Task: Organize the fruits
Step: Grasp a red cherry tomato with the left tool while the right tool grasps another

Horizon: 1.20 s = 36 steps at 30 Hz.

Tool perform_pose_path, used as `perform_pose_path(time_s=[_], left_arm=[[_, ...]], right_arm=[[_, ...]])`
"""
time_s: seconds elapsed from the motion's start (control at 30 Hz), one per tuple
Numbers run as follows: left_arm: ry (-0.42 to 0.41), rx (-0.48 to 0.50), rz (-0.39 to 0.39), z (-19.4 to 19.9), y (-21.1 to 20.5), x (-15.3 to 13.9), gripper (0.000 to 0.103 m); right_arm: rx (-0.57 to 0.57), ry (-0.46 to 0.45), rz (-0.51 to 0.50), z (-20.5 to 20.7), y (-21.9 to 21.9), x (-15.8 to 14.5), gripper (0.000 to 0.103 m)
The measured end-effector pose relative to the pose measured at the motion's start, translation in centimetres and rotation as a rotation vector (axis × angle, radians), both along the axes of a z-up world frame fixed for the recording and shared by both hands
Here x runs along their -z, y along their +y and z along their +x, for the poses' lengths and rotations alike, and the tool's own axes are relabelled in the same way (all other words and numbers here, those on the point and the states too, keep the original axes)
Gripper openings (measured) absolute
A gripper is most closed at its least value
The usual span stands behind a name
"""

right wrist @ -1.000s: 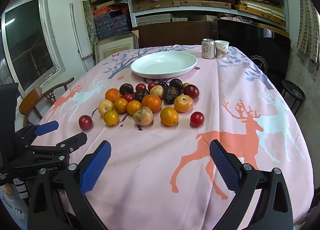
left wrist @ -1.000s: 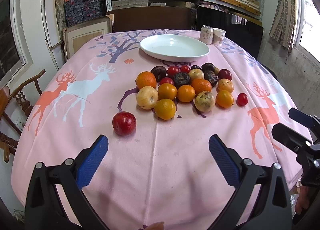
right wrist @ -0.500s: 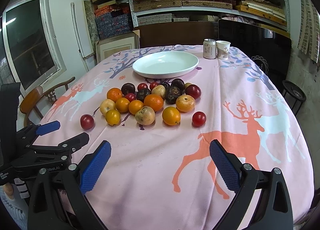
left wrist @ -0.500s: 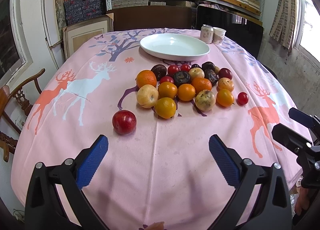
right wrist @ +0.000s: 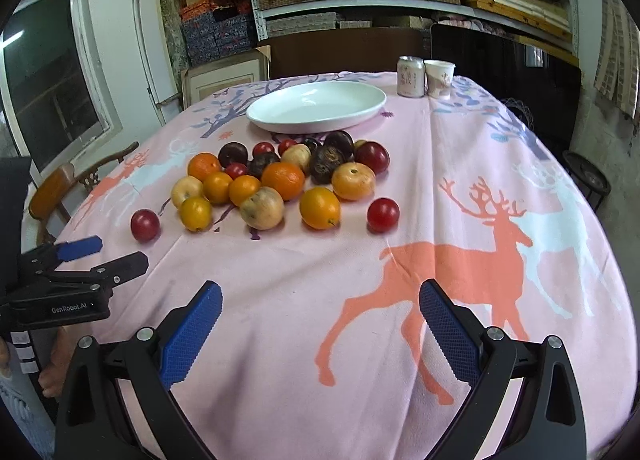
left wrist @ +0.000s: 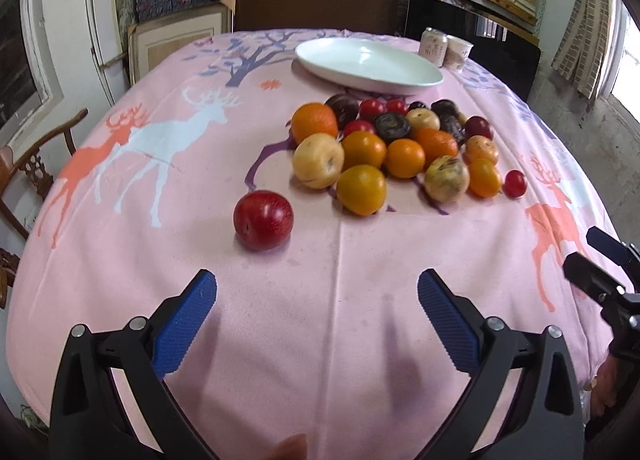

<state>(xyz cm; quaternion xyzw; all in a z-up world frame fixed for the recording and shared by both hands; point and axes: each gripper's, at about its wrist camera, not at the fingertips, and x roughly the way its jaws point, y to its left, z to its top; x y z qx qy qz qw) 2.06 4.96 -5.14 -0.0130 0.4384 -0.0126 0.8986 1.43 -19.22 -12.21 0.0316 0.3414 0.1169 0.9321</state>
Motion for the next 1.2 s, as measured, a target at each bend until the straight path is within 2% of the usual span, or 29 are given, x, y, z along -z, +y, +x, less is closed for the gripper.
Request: perform_pose_path(time_s=[0.07, 0.2, 0.3, 0.4, 0.47, 0.57, 0.63, 0.77, 0.93, 1.03, 1.1, 1.2], left_arm=[[0.011, 0.001, 0.008, 0.7, 0.2, 0.6, 0.099], [0.043, 0.055, 0.021, 2.8, 0.0, 1.5, 0.099], [0.072, 0.102, 0.029, 4.3, -0.1, 1.9, 0.099], [0.121, 0.095, -0.029, 5.5, 1.4, 2.6, 0.099], [0.115, 0.09, -0.046, 6.0, 2.1, 2.5, 0.099], [0.128, 0.072, 0.029, 7.0, 2.5, 3.1, 0.099], [0.115, 0.101, 0.071, 7.2, 2.3, 3.3, 0.099], [0.089, 0.163, 0.059, 6.9, 2.9, 3.3, 0.099], [0.07, 0.124, 0.093, 6.6, 2.4, 3.0, 0.099], [0.018, 0.139, 0.106, 6.1, 1.7, 2.0, 0.099], [-0.006, 0.159, 0.088, 5.9, 1.6, 1.5, 0.099], [0.014, 0.213, 0.049, 6.2, 1.3, 2.0, 0.097]], right_arm=[[-0.003, 0.011, 0.028, 0.5, -0.6, 0.6, 0.1], [-0.04, 0.06, 0.0, 1.7, -0.5, 1.6, 0.1], [-0.046, 0.037, 0.008, 1.6, -1.1, 1.4, 0.1], [-0.058, 0.03, 0.016, 1.6, -1.9, 1.4, 0.1], [-0.056, 0.039, 0.007, 1.6, -2.3, 1.6, 0.1], [-0.061, 0.056, 0.016, 1.9, -2.6, 1.9, 0.1], [-0.059, 0.053, 0.028, 2.1, -2.8, 2.0, 0.1], [-0.059, 0.076, 0.054, 2.4, -3.1, 2.5, 0.1], [-0.051, 0.066, 0.087, 2.1, -3.5, 2.5, 0.1], [-0.066, 0.038, 0.11, 1.7, -3.8, 2.2, 0.1], [-0.092, 0.031, 0.085, 1.5, -3.6, 1.8, 0.1], [-0.087, 0.032, 0.001, 1.4, -3.4, 1.2, 0.1]])
